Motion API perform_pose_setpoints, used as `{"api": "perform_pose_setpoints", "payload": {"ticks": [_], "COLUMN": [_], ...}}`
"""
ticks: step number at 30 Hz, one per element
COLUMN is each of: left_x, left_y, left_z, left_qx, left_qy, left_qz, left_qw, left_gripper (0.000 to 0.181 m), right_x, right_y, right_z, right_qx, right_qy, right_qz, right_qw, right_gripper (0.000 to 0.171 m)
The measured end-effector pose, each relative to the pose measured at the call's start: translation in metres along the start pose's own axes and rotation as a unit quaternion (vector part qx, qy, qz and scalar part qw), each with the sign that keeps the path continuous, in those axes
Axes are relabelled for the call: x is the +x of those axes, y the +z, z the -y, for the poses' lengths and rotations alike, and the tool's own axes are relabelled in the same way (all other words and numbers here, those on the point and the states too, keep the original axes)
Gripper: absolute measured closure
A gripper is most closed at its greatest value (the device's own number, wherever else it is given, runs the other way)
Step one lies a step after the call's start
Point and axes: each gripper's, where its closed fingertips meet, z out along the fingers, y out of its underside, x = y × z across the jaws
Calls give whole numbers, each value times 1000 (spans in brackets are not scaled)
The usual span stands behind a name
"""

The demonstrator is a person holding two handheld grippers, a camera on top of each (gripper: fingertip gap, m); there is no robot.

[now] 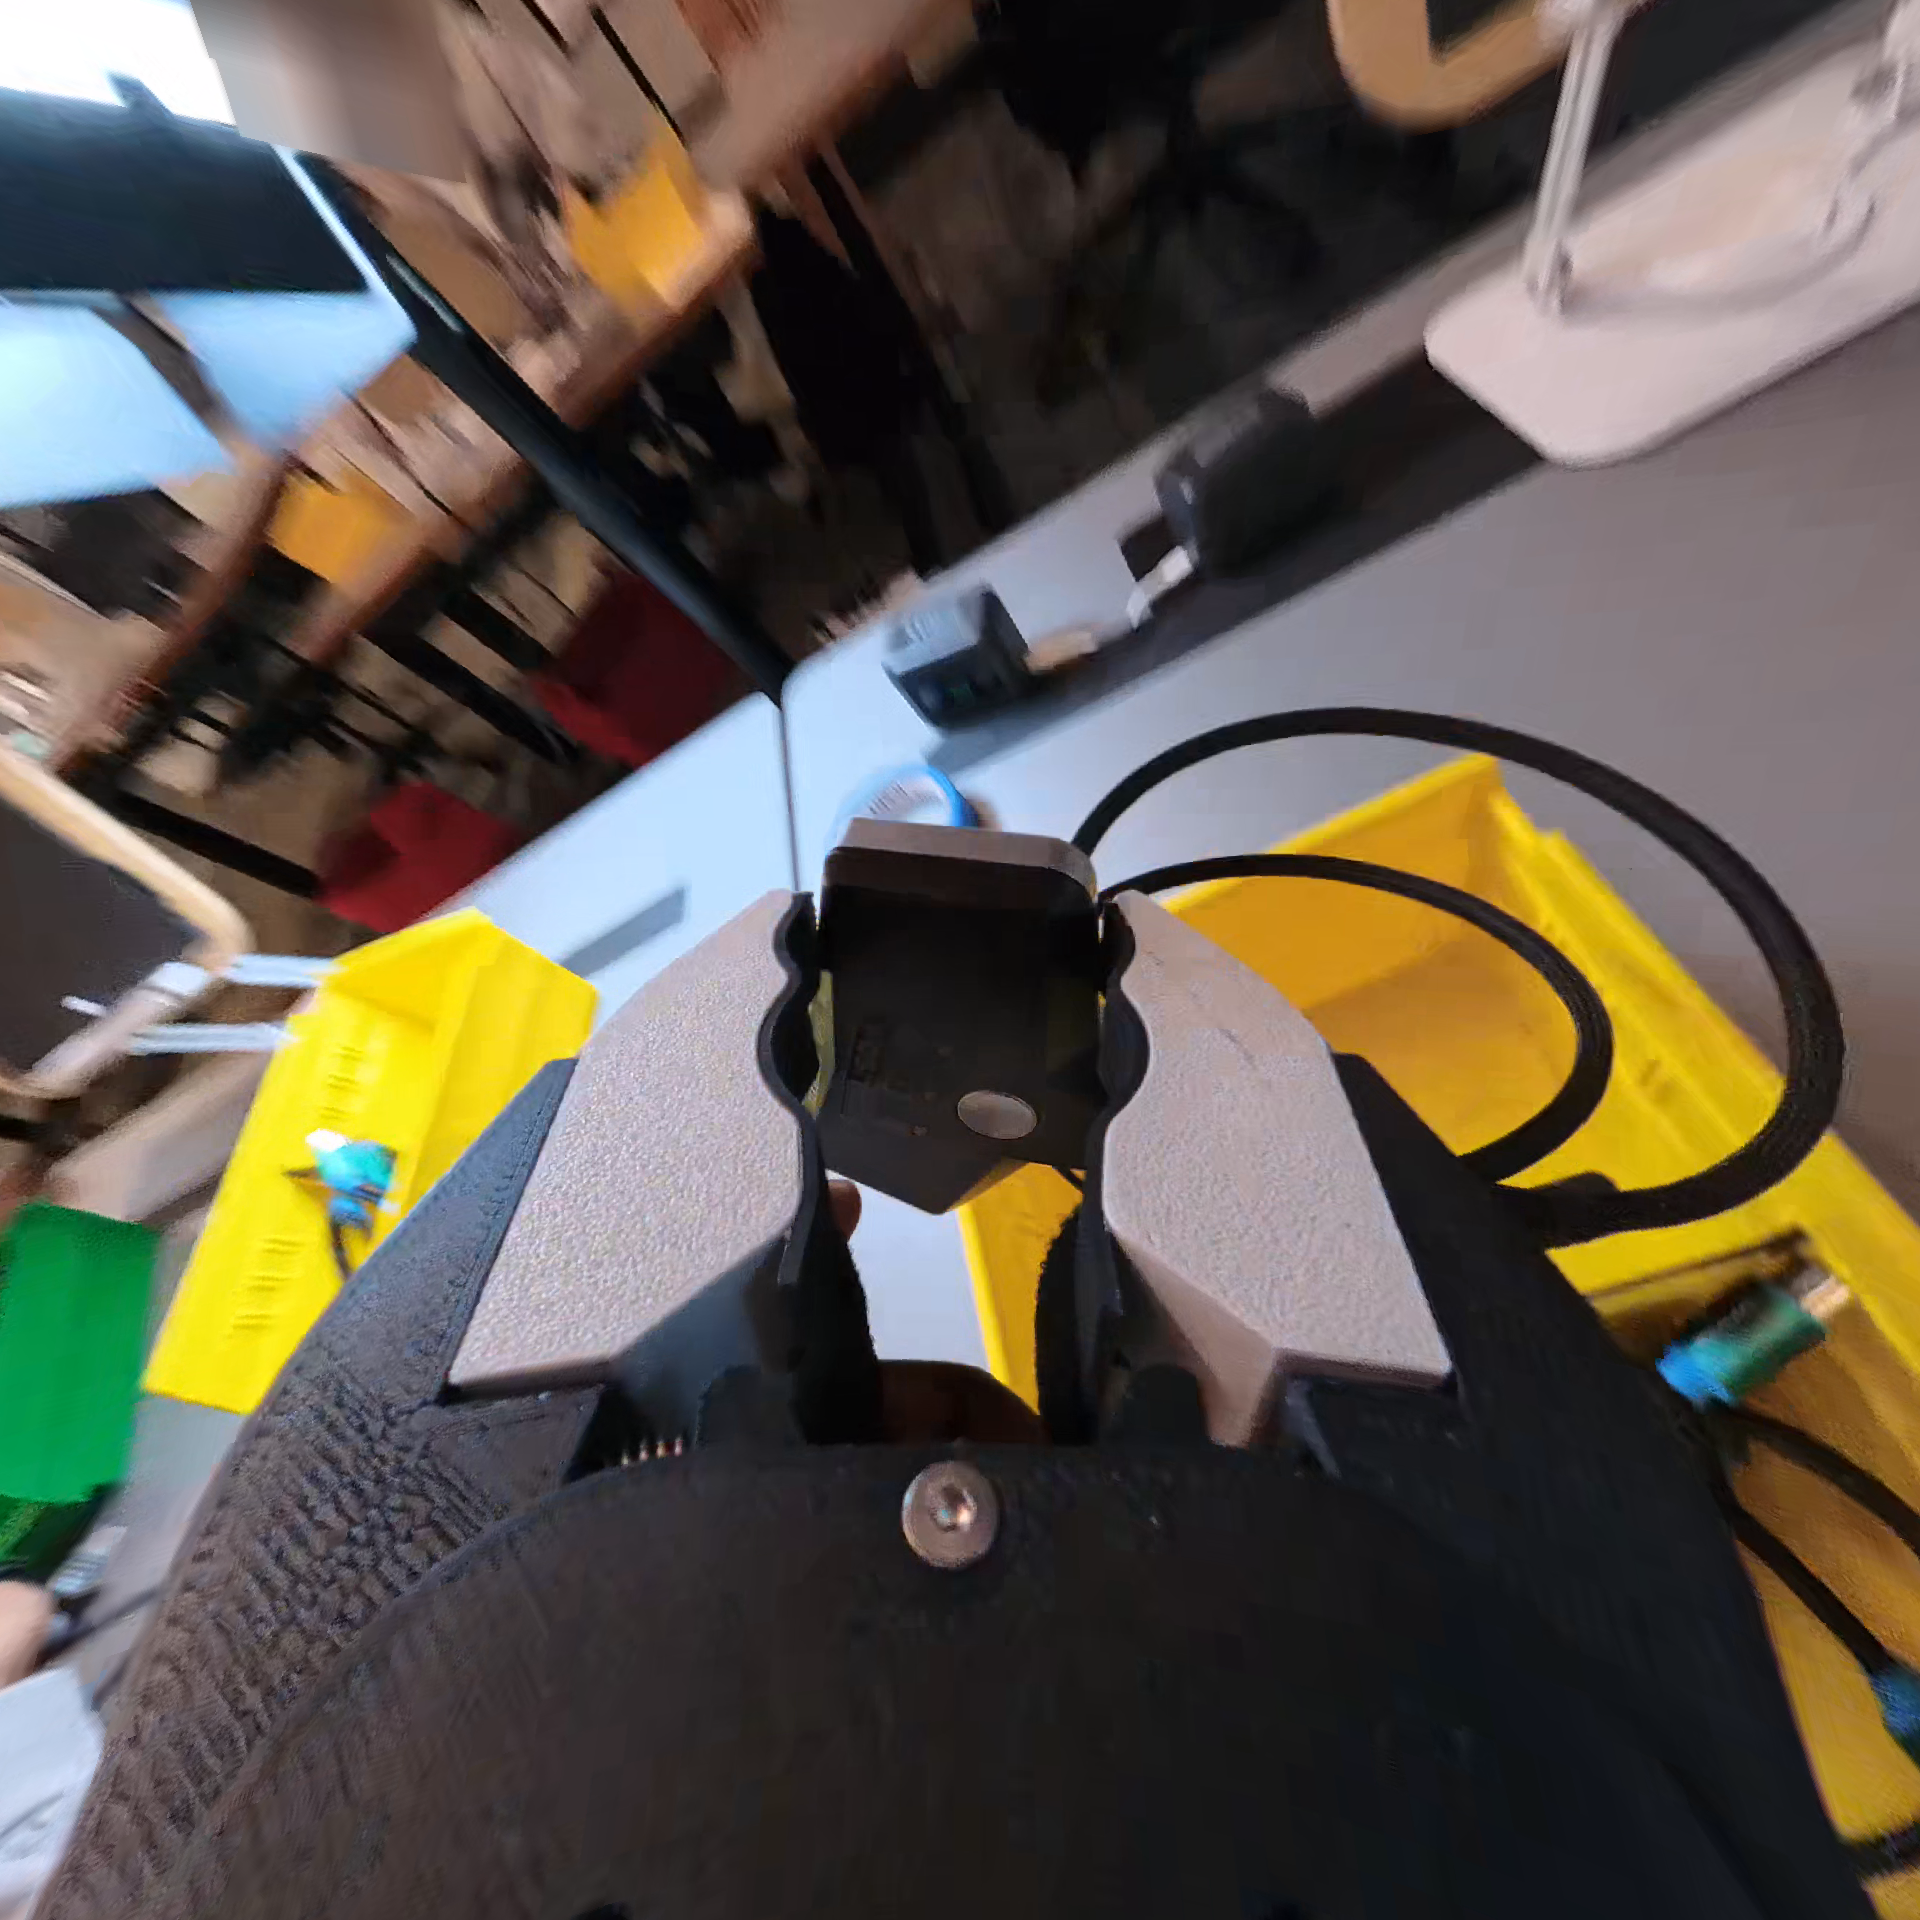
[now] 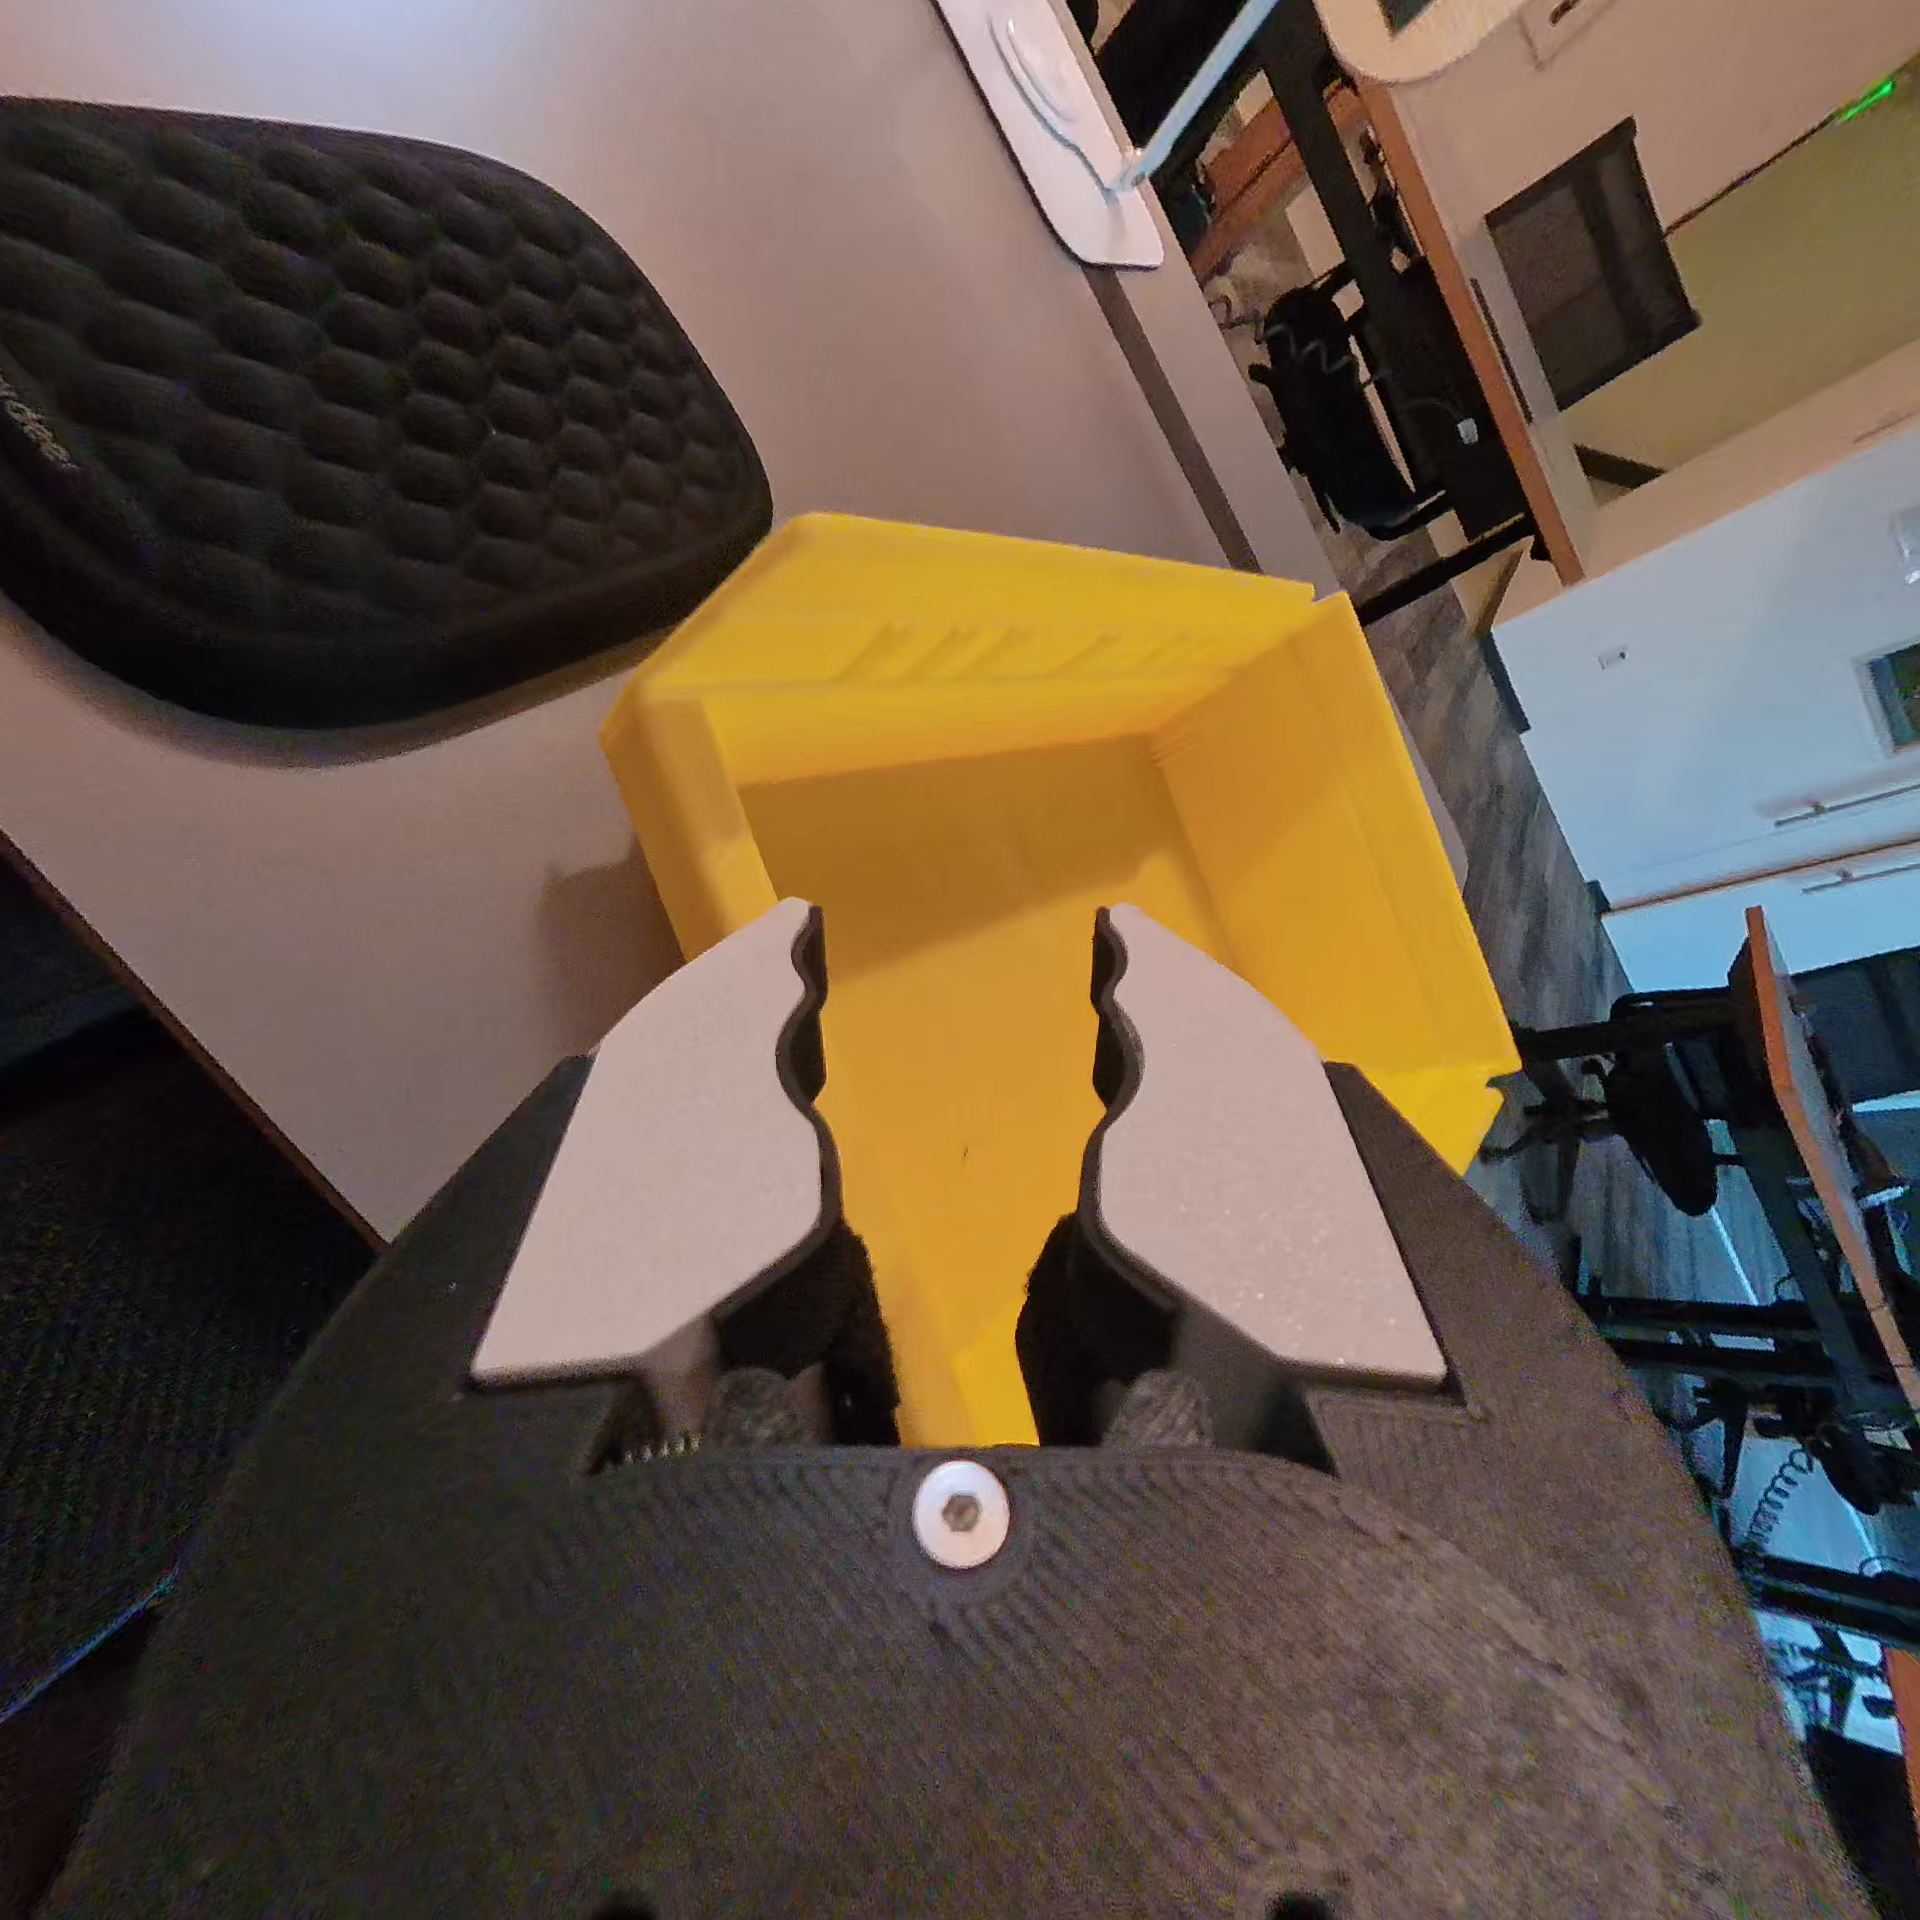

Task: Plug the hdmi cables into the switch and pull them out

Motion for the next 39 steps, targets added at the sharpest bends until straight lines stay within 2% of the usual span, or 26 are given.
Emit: {"api": "perform_pose_setpoints", "payload": {"ticks": [5, 8, 11, 15, 18, 20, 23, 26, 30, 32, 35, 39], "left_x": [-9, 3, 29, 83, 135, 173, 228, 275, 315, 330, 341, 326], "left_y": [-57, -88, -110, -122, -121, -118, -112, -113, -125, -127, -139, -176], "left_z": [83, 133, 169, 184, 181, 178, 172, 169, 167, 163, 164, 163], "left_qx": [130, 199, 255, 300, 321, 331, 324, 323, 337, 332, 354, 435], "left_qy": [50, 61, 49, -3, -29, -36, -39, -41, -74, -73, -72, -112], "left_qz": [100, 124, 121, 91, 61, 30, -13, -58, -136, -157, -199, -263], "left_qw": [985, 970, 958, 950, 945, 943, 945, 944, 929, 927, 911, 853], "left_gripper": [129, 129, 130, 130, 130, 130, 130, 130, 130, 129, 129, 119], "right_x": [-1, 0, 10, 5, -21, -45, -71, -83, -79, -74, -69, -61], "right_y": [2, 4, 6, -3, -10, -3, 17, 47, 89, 86, 78, 60], "right_z": [25, 52, 99, 198, 263, 296, 329, 343, 326, 320, 308, 291], "right_qx": [36, 77, 152, 336, 447, 468, 432, 383, 304, 301, 298, 360], "right_qy": [-21, -35, -37, -13, 25, 25, -22, -53, -73, -102, -126, -142], "right_qz": [-5, -18, -70, -129, -136, -125, -136, -137, -163, -205, -224, -181], "right_qw": [999, 996, 985, 933, 884, 875, 891, 912, 936, 926, 919, 904], "right_gripper": [122, 120, 107, 97, 91, 87, 90, 103, 112, 146, 149, 149]}}
